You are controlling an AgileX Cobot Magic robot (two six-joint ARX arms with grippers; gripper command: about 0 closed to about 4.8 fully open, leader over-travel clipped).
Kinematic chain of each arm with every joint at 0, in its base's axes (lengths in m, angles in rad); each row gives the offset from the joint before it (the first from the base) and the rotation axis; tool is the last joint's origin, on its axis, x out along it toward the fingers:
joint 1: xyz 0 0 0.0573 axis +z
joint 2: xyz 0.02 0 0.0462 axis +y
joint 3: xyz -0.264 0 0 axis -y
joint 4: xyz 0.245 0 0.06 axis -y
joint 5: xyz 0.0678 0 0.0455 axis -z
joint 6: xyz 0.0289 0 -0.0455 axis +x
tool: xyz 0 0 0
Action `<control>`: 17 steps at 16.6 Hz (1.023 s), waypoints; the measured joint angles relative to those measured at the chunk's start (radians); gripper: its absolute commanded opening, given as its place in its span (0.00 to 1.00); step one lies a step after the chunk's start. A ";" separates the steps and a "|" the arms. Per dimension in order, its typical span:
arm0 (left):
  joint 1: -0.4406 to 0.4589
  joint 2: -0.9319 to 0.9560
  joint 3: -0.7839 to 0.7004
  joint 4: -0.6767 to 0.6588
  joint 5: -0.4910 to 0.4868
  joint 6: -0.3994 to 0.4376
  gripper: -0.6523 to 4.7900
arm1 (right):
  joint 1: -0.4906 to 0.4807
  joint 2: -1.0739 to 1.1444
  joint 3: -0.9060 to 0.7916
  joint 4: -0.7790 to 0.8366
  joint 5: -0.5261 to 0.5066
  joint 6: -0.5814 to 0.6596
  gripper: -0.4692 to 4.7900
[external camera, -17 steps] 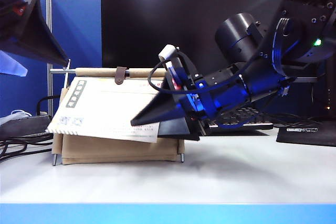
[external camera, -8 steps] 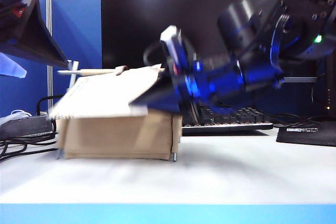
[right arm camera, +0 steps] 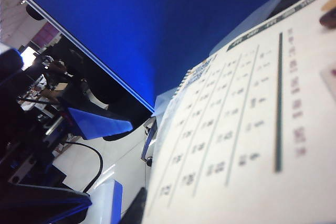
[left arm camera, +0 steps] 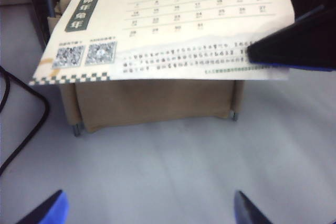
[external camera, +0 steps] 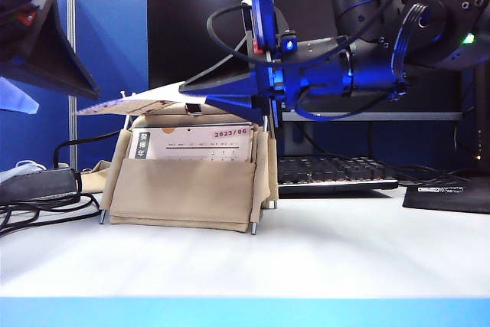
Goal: Turn one page of the calendar.
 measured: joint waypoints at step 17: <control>0.000 0.000 0.000 -0.027 0.000 0.000 0.88 | -0.072 0.000 0.000 0.418 0.470 0.396 0.08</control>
